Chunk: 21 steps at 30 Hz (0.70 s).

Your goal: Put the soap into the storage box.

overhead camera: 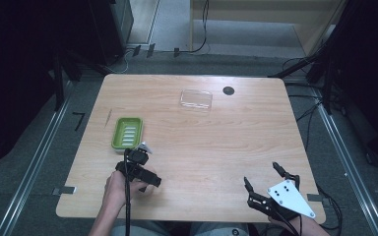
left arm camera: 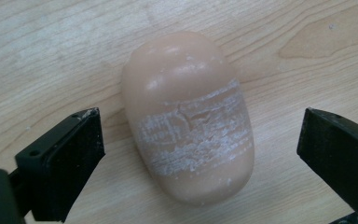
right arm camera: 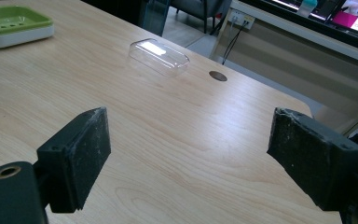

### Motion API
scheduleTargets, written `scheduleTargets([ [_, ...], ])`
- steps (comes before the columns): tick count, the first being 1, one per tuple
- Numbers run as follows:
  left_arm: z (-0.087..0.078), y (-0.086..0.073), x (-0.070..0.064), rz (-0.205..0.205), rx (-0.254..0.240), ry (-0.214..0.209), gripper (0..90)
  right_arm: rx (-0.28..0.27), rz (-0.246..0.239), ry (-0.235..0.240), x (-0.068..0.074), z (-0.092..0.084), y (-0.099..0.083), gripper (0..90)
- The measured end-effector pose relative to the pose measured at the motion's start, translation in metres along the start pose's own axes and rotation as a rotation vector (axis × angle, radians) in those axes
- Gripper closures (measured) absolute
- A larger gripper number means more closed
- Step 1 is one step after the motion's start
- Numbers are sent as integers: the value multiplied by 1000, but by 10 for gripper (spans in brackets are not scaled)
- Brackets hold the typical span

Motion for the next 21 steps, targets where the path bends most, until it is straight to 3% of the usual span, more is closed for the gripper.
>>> scheduleTargets([
  [9, 1, 1, -1, 3, -6, 28, 80, -2, -3, -4, 0, 0, 0, 133],
  [10, 2, 1, -1, -4, -9, 32, 138, -2, -4, -2, 0, 0, 0, 132],
  [16, 7, 0, 2, 5, 10, 60, 150, -2, -6, -5, 0, 0, 0, 133],
  [21, 7, -1, 3, 13, 28, 55, 195, -2, -11, -5, 1, 0, 0, 132],
])
Point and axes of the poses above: each handheld gripper's, and its own axes: z roughly forward along the jaws, y roughly out of its top, x roughly to its left, the point moved 5 cm from there along z, roughly forward along the jaws, and after that the axes turned 10 degrees about -z, right-handed, at the moved point
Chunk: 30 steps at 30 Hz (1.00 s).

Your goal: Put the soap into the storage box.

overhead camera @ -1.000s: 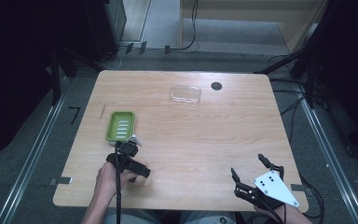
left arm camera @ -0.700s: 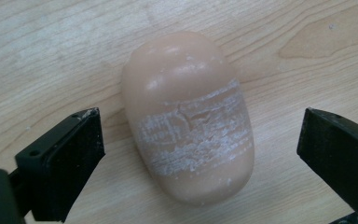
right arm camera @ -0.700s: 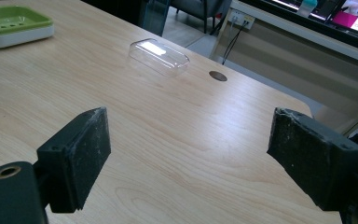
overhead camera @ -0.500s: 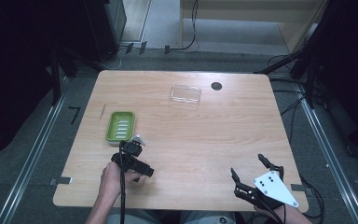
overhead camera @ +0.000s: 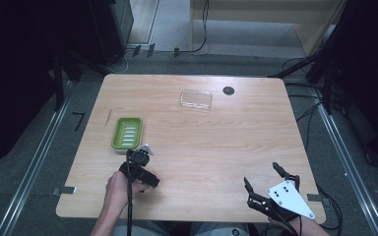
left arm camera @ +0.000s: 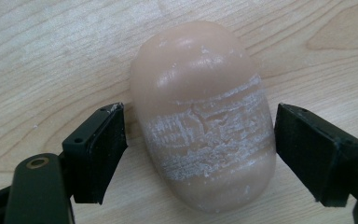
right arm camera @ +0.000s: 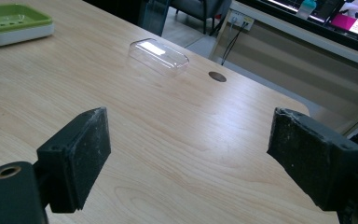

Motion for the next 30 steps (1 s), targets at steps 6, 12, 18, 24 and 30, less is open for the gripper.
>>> scheduleTargets([
  [6, 0, -1, 2, 3, 7, 1, 237, -1, -5, 1, 0, 0, 0, 133],
  [12, -3, -1, 5, -5, 3, -5, 260, -3, -7, -6, 0, -1, 0, 132],
  [18, -1, 2, 2, -30, -30, -9, 251, -4, -11, -4, 1, -1, 0, 132],
  [24, 3, 2, 2, -29, -10, 8, 269, -2, -10, -4, 1, -1, 0, 133],
  [30, 3, 0, 2, -24, -1, 13, 298, -1, -11, -5, 1, -1, -1, 133],
])
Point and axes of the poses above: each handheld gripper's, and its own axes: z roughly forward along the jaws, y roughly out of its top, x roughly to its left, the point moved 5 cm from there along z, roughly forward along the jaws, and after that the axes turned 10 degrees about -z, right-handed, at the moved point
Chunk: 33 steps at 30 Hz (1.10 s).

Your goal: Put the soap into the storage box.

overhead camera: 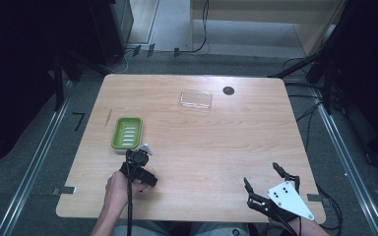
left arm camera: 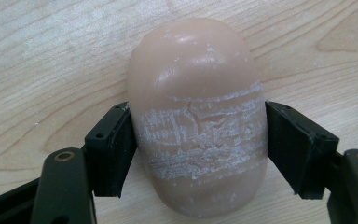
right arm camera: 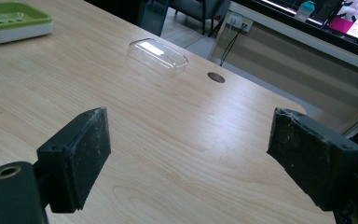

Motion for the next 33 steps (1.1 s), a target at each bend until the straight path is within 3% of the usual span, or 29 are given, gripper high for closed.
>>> scheduleTargets([
  [14, -1, -2, 4, 28, 1, -5, 324, 0, 0, -1, 0, 0, 0, 133],
  [21, -11, -1, 10, 14, -32, -21, 330, -2, -1, -2, 0, 0, 0, 132],
  [33, -16, -1, 21, 19, -27, -20, 333, -3, -2, -2, 0, 0, 0, 132],
])
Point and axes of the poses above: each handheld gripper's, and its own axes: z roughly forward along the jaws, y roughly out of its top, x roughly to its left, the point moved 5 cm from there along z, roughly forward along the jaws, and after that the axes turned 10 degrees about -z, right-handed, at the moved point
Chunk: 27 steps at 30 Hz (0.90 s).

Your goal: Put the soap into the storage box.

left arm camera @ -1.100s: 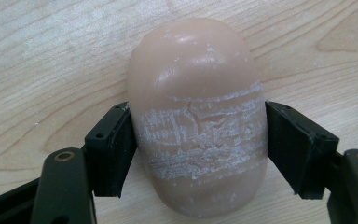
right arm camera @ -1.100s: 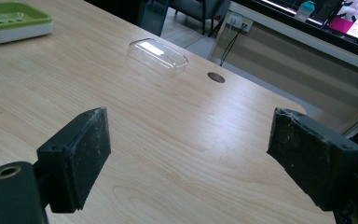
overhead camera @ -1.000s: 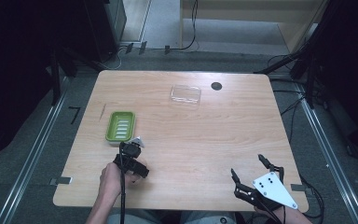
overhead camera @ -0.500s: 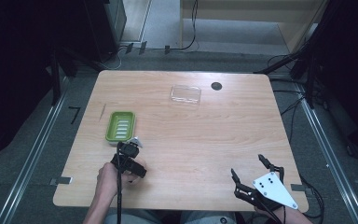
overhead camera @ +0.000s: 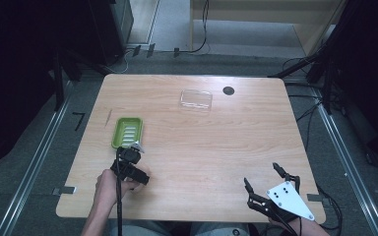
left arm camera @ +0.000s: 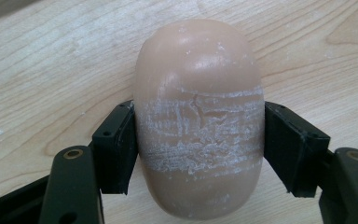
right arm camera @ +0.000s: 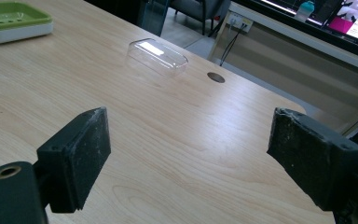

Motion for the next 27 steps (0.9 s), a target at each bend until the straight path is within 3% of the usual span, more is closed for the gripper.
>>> scheduleTargets([
  [27, -9, 2, 16, -9, -15, -3, 336, 0, -3, 0, 0, 0, 0, 132],
])
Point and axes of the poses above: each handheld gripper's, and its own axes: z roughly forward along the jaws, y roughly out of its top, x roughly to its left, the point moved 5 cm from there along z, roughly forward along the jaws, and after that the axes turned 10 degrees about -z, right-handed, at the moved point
